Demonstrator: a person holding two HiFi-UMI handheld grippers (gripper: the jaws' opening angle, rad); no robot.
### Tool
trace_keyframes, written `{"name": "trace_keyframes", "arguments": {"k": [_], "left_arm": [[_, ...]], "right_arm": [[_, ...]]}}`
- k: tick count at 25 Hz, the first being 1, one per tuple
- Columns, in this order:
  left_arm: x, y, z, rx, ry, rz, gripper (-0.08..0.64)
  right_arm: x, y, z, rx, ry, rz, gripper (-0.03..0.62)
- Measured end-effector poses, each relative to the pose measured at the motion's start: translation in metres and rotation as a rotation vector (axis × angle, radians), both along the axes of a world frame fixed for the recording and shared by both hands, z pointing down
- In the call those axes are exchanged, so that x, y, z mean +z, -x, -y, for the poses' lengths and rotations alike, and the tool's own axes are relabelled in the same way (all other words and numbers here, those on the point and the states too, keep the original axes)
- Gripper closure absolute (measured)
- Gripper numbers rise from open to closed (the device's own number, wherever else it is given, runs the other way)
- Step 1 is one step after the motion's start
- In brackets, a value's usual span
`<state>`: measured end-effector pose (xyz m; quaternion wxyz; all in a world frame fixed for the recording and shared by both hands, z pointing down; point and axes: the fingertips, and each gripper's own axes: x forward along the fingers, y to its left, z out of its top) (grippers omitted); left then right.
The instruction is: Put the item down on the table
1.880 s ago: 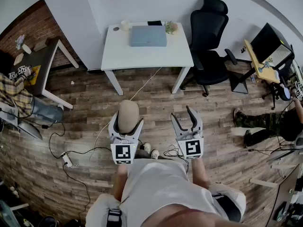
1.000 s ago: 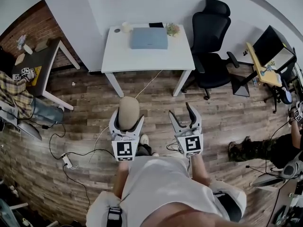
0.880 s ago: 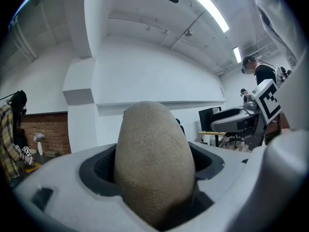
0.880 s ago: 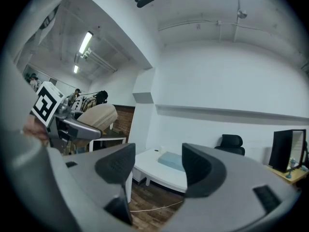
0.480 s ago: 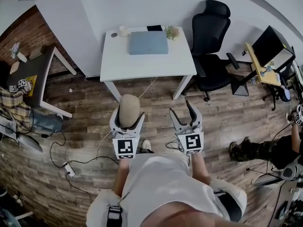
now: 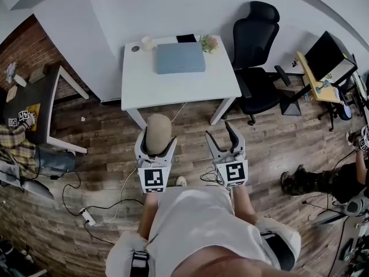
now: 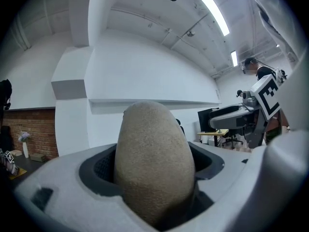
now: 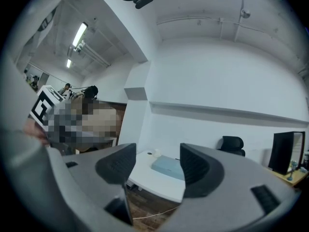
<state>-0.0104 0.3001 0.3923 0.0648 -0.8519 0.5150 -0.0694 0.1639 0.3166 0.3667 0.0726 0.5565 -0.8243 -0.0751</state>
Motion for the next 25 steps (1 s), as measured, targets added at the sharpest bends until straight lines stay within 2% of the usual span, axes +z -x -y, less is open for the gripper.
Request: {"name": "trace_keyframes", "arguments": {"k": [15,25], "left_arm": [[-0.005,0.001,0.05,0.046,-0.012,-0.01,0.149],[-0.002,-0.011,0.091,0.025,-0.007,0.001,0.148]], "right_arm": [[0.004,0.002,0.04,0.043,0.027,-0.027,0.307],[0.008,-0.013,0.089,0.021,0.009,0.015,0.311]]}}
